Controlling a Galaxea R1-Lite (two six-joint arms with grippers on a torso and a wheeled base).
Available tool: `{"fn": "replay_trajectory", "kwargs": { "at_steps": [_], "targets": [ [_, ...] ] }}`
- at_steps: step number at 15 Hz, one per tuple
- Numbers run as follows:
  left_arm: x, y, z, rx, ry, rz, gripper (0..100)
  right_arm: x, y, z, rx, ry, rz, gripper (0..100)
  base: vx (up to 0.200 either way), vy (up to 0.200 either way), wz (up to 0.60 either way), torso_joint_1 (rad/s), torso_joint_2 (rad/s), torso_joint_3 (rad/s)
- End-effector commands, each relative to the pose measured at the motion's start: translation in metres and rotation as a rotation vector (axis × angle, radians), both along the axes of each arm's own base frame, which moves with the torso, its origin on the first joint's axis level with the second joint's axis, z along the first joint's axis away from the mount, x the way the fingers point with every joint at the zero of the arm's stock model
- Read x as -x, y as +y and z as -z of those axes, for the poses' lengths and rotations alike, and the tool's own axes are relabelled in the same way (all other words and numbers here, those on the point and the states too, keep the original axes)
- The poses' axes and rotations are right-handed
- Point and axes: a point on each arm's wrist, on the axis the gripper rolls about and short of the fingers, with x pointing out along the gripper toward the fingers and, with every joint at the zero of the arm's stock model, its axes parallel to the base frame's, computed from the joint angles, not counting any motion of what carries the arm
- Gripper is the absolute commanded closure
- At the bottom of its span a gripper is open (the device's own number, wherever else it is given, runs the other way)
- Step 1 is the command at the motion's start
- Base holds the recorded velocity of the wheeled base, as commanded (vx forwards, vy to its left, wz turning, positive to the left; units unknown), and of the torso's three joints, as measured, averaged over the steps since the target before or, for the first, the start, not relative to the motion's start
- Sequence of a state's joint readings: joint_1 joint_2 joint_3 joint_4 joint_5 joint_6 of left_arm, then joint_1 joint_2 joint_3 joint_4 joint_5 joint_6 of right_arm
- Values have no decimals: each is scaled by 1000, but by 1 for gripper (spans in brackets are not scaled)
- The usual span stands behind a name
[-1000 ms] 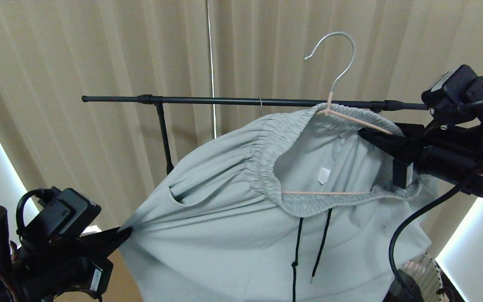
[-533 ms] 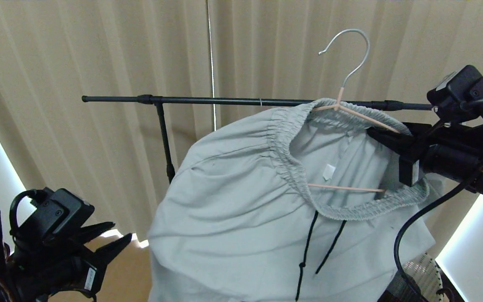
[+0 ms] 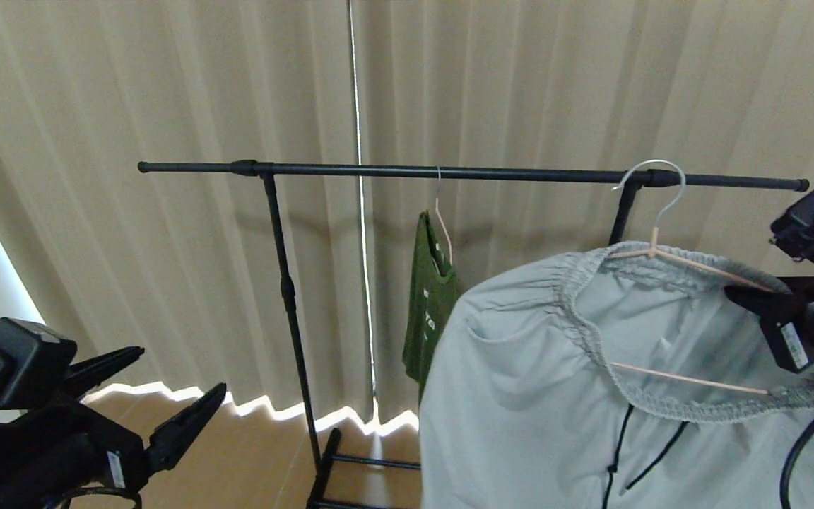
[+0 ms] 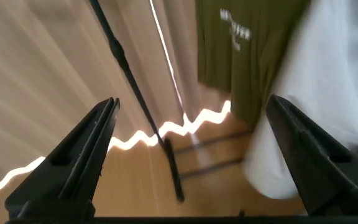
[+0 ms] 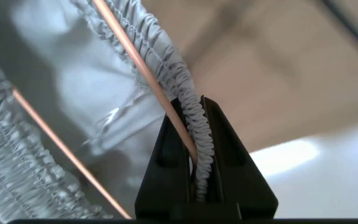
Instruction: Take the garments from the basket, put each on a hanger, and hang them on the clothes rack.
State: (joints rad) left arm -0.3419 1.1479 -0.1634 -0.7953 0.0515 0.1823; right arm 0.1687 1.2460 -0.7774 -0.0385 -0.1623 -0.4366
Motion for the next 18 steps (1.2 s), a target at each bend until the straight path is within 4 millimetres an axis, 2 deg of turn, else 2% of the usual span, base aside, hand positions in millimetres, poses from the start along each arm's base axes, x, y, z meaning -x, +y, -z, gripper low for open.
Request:
{"fn": "replay_trajectory", "kwargs": {
  "at_steps": [1, 4, 8, 12, 18],
  "targets": [
    [5, 3, 4, 6, -8, -4, 0, 17, -24, -7, 5, -1, 132, 100, 0, 0, 0, 0, 0, 0],
    [7, 3, 4, 13, -16, -9, 0, 20, -40, -3, 35, 53, 274, 100, 0, 0, 0, 0, 0, 0],
    [8, 7, -7, 33, -69, -34, 0, 12, -43, 1, 28, 64, 332, 100, 0, 0, 0, 0, 0, 0],
    [7, 9, -6, 27, -68, -44, 0, -7, -40, 3, -62, 76, 357, 100, 200, 0, 0, -4, 0, 4],
    [8, 9, -6, 24, -69, -44, 0, -20, -28, 2, -69, 85, 302, 100, 200, 0, 0, 4, 8, 0]
  ]
}}
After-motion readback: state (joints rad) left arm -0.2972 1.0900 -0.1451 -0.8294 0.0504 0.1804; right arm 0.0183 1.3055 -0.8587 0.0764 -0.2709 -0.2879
